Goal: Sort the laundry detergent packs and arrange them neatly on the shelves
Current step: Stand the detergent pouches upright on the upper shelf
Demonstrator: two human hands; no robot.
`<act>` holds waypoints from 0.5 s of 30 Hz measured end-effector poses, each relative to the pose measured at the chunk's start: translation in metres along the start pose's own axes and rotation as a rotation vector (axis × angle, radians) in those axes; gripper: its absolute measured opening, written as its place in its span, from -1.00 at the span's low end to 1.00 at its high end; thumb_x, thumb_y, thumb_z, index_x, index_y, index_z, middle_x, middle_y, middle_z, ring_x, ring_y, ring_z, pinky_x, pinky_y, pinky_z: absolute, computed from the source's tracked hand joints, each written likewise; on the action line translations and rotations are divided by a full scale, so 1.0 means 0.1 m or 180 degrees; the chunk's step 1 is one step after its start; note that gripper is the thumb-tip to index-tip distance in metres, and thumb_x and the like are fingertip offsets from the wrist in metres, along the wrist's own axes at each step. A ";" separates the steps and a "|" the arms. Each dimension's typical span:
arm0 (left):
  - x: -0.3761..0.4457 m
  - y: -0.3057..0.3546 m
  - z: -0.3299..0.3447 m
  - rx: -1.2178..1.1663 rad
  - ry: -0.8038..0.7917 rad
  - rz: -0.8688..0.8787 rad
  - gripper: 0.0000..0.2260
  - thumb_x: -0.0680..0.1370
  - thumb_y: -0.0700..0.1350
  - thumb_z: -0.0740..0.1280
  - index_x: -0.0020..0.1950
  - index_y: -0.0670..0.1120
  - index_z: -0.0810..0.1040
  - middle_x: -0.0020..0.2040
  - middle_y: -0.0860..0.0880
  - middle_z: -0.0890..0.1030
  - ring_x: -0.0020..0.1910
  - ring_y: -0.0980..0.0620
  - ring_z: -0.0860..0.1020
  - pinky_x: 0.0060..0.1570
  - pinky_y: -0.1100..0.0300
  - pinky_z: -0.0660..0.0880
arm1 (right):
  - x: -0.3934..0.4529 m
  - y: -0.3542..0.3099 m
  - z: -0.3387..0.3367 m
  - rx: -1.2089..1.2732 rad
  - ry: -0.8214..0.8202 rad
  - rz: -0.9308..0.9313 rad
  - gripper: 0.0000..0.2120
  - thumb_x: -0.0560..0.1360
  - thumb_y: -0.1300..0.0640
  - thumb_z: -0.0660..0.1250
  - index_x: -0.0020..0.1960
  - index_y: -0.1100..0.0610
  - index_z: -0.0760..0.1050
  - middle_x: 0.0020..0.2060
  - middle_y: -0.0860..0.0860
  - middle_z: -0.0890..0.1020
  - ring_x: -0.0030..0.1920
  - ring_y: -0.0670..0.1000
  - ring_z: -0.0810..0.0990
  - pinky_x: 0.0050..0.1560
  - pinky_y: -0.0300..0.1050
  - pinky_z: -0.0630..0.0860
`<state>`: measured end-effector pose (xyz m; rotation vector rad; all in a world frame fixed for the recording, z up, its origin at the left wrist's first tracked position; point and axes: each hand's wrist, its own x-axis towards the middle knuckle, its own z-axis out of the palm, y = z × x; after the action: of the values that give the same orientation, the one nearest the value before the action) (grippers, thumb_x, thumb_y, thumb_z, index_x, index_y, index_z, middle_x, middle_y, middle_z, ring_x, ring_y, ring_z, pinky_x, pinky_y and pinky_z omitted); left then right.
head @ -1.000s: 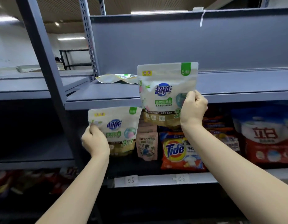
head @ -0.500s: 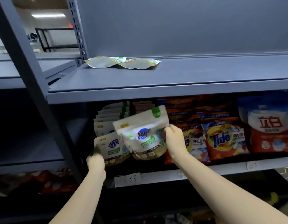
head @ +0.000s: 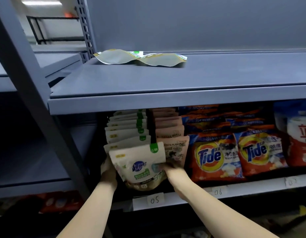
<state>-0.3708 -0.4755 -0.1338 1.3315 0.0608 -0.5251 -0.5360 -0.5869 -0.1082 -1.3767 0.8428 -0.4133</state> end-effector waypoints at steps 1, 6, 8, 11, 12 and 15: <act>0.02 -0.02 -0.02 0.0041 -0.0010 0.0015 -0.79 0.66 -0.13 0.11 -0.07 -0.06 0.50 -0.21 -0.10 0.57 -0.18 -0.05 0.54 -0.28 0.29 0.50 | 0.03 0.00 0.04 -0.0038 0.0013 0.0042 -0.81 0.48 0.26 0.32 0.06 0.05 0.52 0.04 -0.02 0.58 0.05 0.00 0.52 0.09 -0.16 0.42; 0.01 0.00 -0.02 -0.0462 -0.0036 0.0016 -0.71 0.66 -0.05 0.05 -0.12 -0.02 0.52 -0.40 0.04 0.65 -0.43 0.10 0.62 -0.45 0.31 0.53 | 0.19 0.07 0.19 -0.0097 0.0086 0.0160 -0.78 0.48 0.32 0.25 -0.12 0.02 0.55 0.02 0.05 0.64 0.07 0.07 0.58 0.12 -0.04 0.54; 0.02 0.04 -0.03 -0.0548 0.0083 -0.0094 -0.70 0.64 0.02 0.06 -0.05 -0.01 0.56 -0.23 -0.02 0.67 -0.26 0.01 0.63 -0.26 0.20 0.54 | 0.23 0.11 0.25 -0.0024 0.0151 0.0205 -0.72 0.48 0.32 0.24 -0.21 -0.02 0.55 -0.14 -0.04 0.65 -0.08 -0.02 0.59 -0.07 -0.14 0.56; 0.07 0.00 -0.09 0.0129 0.0682 -0.0196 -0.68 0.64 -0.08 0.05 0.24 -0.17 0.50 0.15 -0.20 0.55 0.11 -0.17 0.52 0.04 0.05 0.47 | 0.31 0.16 0.37 0.0229 0.0102 0.0333 -0.72 0.44 0.34 0.23 -0.19 0.00 0.58 -0.11 -0.03 0.66 -0.03 0.01 0.60 0.07 -0.03 0.57; 0.06 -0.03 -0.11 0.0549 0.0856 -0.0272 -0.65 0.65 -0.13 0.03 0.33 -0.25 0.43 0.26 -0.26 0.48 0.23 -0.23 0.46 0.14 0.01 0.42 | 0.34 0.18 0.41 0.0333 0.0100 0.0371 -0.71 0.43 0.35 0.23 -0.17 0.00 0.59 -0.10 -0.02 0.66 -0.01 0.02 0.59 0.11 -0.01 0.56; 0.00 -0.14 -0.12 0.1269 0.0667 -0.0188 -0.68 0.63 -0.18 0.12 0.33 -0.27 0.43 0.31 -0.28 0.47 0.27 -0.25 0.44 0.20 0.00 0.41 | 0.39 0.22 0.48 0.0314 0.0039 0.0221 -0.72 0.48 0.33 0.24 -0.01 -0.02 0.56 0.00 -0.02 0.64 0.07 0.02 0.57 0.18 0.00 0.53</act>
<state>-0.3729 -0.4663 -0.1494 1.7767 0.1755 -0.4599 -0.4802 -0.5778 -0.1412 -1.2516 0.8666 -0.4046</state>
